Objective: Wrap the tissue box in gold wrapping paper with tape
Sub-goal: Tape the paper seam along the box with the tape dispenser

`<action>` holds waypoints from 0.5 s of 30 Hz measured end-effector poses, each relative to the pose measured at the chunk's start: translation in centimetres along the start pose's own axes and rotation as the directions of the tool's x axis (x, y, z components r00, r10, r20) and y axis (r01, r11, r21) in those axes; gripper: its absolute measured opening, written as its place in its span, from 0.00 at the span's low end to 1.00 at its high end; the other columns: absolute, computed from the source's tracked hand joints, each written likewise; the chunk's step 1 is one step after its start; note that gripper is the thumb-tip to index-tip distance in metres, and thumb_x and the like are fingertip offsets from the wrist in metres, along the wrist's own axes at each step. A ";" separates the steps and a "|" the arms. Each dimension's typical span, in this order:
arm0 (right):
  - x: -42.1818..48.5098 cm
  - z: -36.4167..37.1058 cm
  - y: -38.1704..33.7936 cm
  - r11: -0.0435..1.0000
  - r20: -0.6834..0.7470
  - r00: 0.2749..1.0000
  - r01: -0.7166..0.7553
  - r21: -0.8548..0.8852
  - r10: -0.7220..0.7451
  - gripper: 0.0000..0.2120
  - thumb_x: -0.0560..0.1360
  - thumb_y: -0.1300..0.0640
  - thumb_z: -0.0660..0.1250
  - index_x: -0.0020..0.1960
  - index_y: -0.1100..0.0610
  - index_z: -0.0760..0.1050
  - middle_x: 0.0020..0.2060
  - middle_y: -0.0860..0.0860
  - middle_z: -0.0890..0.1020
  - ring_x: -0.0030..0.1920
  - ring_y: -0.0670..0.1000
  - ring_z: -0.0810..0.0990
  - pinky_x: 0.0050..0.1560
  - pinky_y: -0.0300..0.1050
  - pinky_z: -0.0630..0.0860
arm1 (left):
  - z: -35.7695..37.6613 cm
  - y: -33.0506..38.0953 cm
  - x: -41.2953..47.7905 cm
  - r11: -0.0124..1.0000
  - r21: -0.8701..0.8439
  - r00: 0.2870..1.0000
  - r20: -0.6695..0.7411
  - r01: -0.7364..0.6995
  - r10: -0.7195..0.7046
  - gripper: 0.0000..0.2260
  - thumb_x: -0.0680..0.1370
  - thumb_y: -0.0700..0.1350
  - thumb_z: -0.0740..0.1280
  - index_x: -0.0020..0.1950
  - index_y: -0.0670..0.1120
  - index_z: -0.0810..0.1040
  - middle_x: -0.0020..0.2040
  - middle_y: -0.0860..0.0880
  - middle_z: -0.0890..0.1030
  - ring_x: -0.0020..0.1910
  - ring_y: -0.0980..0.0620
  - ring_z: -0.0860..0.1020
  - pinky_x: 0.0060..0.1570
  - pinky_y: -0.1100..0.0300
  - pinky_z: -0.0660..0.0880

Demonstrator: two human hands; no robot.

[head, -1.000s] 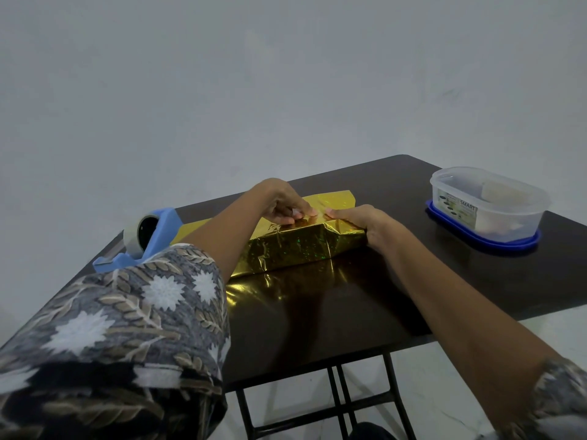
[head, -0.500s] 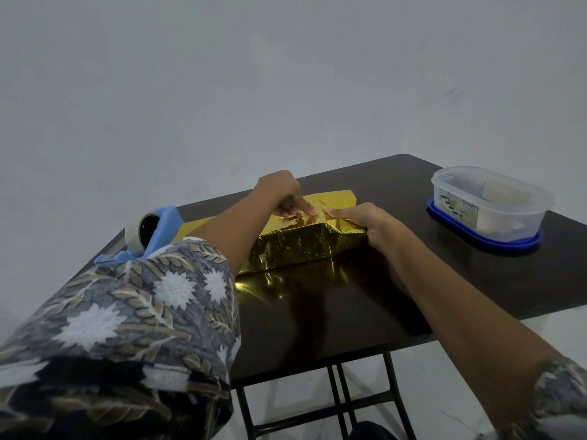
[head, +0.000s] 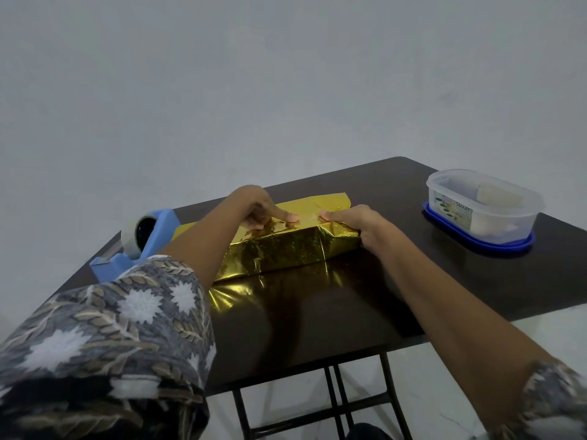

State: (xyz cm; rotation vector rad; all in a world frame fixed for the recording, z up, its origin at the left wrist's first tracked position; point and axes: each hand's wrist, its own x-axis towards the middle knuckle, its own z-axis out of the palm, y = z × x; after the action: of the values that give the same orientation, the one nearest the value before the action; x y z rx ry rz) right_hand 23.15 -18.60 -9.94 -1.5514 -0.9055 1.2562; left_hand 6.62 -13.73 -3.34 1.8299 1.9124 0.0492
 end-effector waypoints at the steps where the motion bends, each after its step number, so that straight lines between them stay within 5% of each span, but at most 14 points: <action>1: 0.0 0.0 0.0 1.000 0.002 1.000 0.003 0.005 -0.003 0.35 0.65 0.52 0.77 0.66 0.63 0.67 0.56 0.58 0.78 0.56 0.56 0.78 0.61 0.52 0.75 | -0.4 -0.1 0.0 1.000 -0.013 1.000 0.012 0.008 -0.008 0.32 0.69 0.57 0.72 0.64 0.37 0.71 0.46 0.46 0.76 0.38 0.54 0.73 0.41 0.62 0.73; 5: -0.1 -0.1 0.1 1.000 0.007 1.000 0.014 -0.003 -0.014 0.32 0.68 0.52 0.75 0.66 0.63 0.68 0.53 0.55 0.77 0.54 0.54 0.77 0.58 0.46 0.74 | -1.8 -0.5 -0.1 0.999 -0.032 1.000 0.024 0.010 -0.010 0.22 0.70 0.48 0.74 0.59 0.37 0.75 0.39 0.47 0.76 0.35 0.54 0.74 0.43 0.63 0.75; 9: -0.6 -0.1 0.3 0.999 0.006 1.000 0.028 -0.030 -0.028 0.30 0.70 0.53 0.74 0.66 0.64 0.68 0.58 0.57 0.76 0.60 0.55 0.74 0.56 0.47 0.70 | -0.9 -0.2 -0.3 0.997 -0.078 1.000 0.006 -0.005 0.005 0.20 0.71 0.57 0.72 0.44 0.41 0.74 0.40 0.48 0.76 0.33 0.56 0.73 0.32 0.66 0.73; 15: -1.0 -0.4 0.1 0.998 0.007 0.999 0.054 -0.025 -0.054 0.28 0.70 0.53 0.73 0.64 0.64 0.69 0.54 0.56 0.77 0.57 0.54 0.75 0.58 0.45 0.72 | -1.5 -0.8 -0.8 1.000 -0.007 0.997 0.074 -0.011 0.012 0.13 0.71 0.49 0.74 0.42 0.41 0.77 0.38 0.49 0.78 0.32 0.56 0.73 0.33 0.66 0.74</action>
State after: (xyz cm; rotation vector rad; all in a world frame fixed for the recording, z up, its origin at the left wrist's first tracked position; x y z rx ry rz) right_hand 23.29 -19.58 -9.69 -1.5331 -0.9647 1.2162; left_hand 5.33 -14.08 -2.07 1.8135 1.8489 -0.0084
